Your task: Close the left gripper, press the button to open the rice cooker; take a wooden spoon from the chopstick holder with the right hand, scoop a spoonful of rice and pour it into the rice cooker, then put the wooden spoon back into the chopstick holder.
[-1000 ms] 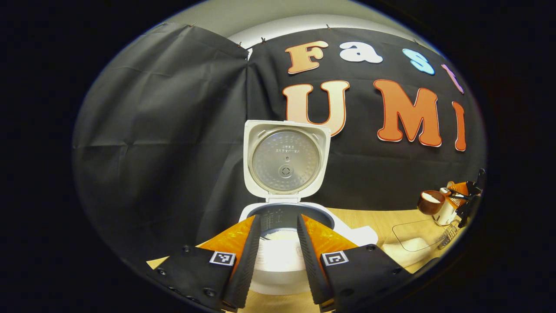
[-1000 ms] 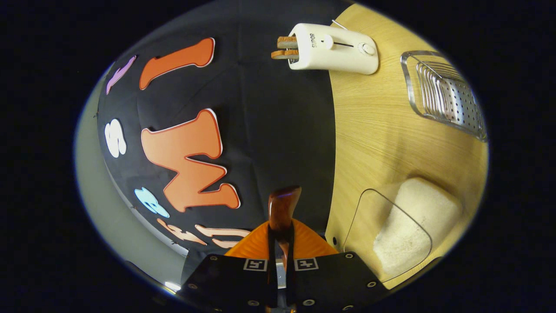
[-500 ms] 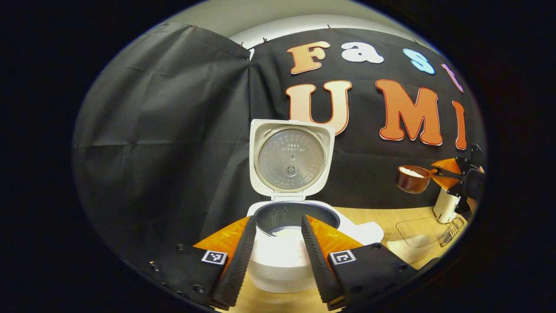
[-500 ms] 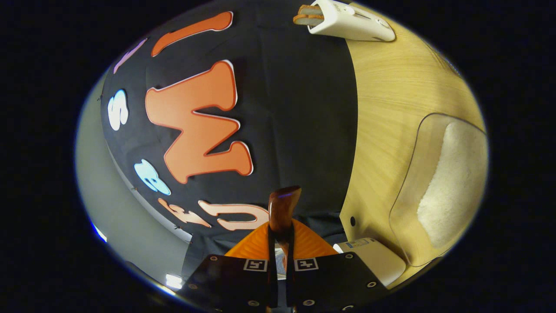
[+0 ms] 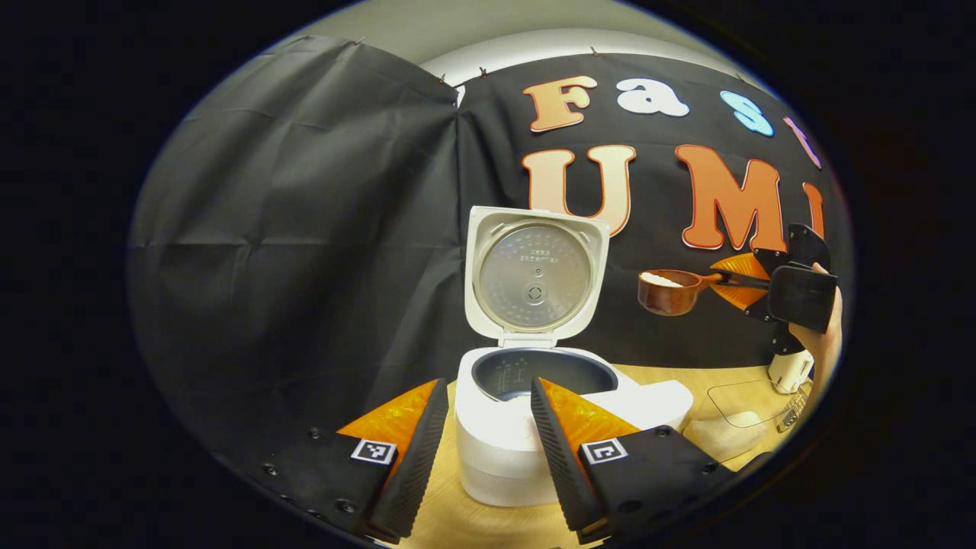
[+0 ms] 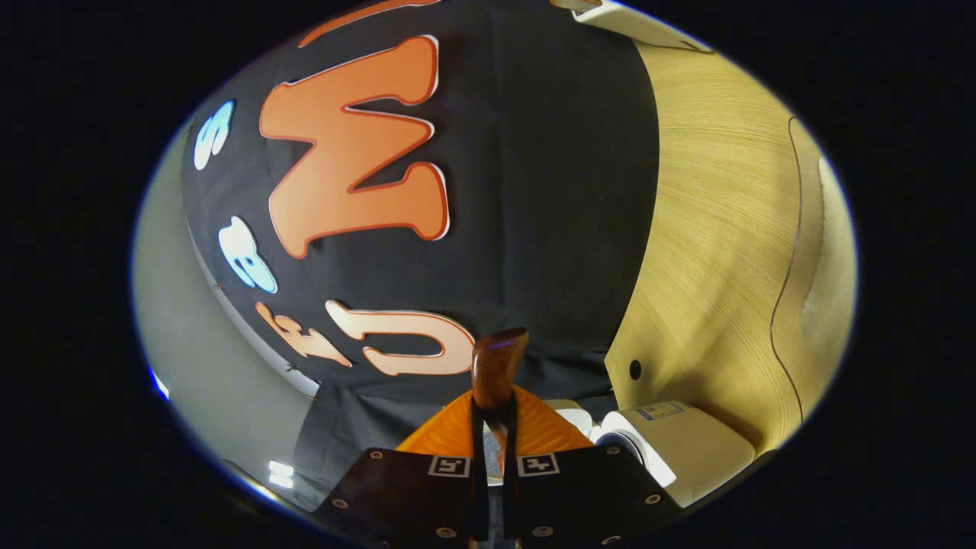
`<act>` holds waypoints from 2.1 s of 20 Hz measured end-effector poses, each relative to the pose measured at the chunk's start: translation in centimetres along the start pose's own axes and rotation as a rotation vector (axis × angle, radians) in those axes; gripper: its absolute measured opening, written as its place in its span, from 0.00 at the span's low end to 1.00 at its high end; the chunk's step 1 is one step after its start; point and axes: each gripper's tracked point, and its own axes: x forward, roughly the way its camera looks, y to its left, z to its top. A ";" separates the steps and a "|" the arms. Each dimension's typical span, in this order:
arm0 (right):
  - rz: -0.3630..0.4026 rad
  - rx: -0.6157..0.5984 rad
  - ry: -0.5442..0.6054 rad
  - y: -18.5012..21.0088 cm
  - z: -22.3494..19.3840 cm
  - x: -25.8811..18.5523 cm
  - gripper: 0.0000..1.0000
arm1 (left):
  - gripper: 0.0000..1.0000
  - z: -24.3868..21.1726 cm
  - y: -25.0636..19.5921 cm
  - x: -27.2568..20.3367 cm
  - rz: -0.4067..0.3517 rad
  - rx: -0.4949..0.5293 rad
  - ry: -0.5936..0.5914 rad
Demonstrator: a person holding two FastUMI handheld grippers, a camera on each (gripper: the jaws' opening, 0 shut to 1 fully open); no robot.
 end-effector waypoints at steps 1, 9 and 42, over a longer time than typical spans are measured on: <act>0.003 -0.037 -0.002 0.1 -0.3 0.7 0.08 | 0.73 -0.2 0.4 0.1 0.008 0.000 0.003; -0.006 -0.340 0.065 -0.6 -5.7 5.4 0.07 | 0.73 -0.5 1.6 0.1 0.032 0.016 0.012; 0.605 -1.667 0.134 5.6 -19.1 2.0 0.07 | 0.85 0.4 0.8 -1.0 0.023 0.086 -0.015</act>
